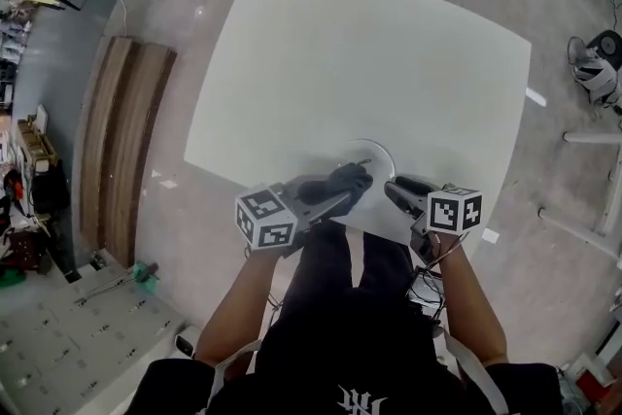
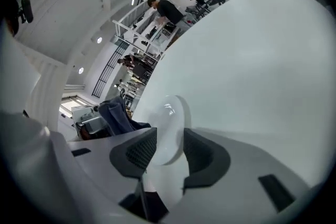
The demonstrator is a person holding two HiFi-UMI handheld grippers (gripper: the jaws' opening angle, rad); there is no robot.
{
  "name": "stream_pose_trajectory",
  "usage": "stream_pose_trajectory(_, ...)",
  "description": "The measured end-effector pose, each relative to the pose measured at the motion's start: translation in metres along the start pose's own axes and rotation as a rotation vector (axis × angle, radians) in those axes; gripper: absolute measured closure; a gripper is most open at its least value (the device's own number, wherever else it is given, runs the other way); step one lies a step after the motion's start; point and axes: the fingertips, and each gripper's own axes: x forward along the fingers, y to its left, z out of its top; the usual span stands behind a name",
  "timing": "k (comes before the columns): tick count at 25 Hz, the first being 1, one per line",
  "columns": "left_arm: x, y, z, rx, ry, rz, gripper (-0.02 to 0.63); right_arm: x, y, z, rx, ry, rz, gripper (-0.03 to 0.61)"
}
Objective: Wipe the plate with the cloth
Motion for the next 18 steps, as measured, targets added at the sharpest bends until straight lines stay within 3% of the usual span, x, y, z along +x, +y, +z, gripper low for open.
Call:
stream_pose_trajectory(6, 0.03, 0.016, -0.01, -0.046, 0.113, -0.093, 0.558, 0.015, -0.012, 0.004, 0.071, 0.024, -0.027, 0.461)
stream_pose_trajectory(11, 0.054, 0.026, -0.02, 0.0, 0.234, -0.077, 0.559, 0.017, -0.023, 0.006, 0.083, 0.044, -0.052, 0.542)
stream_pose_trajectory(14, 0.066, 0.035, -0.026, 0.108, 0.335, -0.013, 0.559, 0.018, -0.024, 0.006, 0.089, 0.05, -0.05, 0.549)
stream_pose_trajectory(18, 0.082, 0.049, -0.03, 0.364, 0.486, 0.138, 0.558, 0.017, -0.025, 0.007, 0.079, 0.043, -0.051, 0.552)
